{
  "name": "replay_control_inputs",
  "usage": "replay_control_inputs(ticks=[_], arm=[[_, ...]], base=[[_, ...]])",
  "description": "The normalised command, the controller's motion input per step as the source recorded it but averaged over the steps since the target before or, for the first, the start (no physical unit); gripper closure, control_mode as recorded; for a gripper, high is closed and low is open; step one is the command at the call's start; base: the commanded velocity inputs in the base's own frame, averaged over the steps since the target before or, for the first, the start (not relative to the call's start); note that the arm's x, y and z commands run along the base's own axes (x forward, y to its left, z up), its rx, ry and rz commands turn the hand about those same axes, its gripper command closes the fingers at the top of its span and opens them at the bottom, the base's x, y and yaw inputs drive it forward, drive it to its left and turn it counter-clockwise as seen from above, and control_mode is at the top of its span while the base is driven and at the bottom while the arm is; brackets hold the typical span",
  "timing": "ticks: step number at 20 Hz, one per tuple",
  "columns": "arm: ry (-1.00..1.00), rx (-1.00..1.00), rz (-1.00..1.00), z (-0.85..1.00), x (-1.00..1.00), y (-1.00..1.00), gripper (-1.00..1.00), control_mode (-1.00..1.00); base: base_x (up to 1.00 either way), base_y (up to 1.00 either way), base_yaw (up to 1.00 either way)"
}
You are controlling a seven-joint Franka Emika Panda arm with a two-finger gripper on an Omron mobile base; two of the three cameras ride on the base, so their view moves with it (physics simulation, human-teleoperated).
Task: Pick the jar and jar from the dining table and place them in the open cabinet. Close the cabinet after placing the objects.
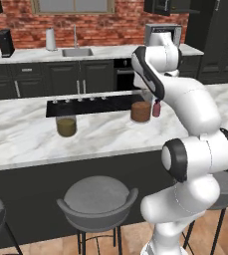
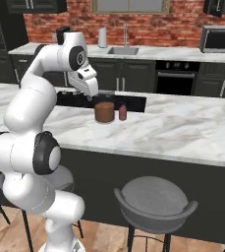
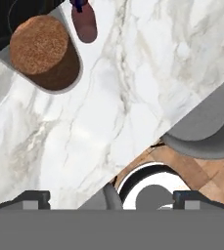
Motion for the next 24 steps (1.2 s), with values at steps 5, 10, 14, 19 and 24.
replay_control_inputs(ticks=[5,10,14,19,24], arm=[[0.00,0.04,-0.37,0.00,-0.01,-0.21,-1.00,-1.00],[-0.02,0.03,-0.29,0.00,0.00,-0.10,-1.00,-1.00],[-0.05,0.02,-0.14,0.00,-0.06,-0.01,-1.00,-1.00],[0.00,0.00,0.00,0.00,0.06,0.00,-1.00,-1.00],[0.00,0.00,-0.01,0.00,0.10,0.00,-1.00,-1.00]], base=[[0.00,0.00,0.00],[0.00,0.00,0.00],[0.00,0.00,0.00],[0.00,0.00,0.00],[0.00,0.00,0.00]])
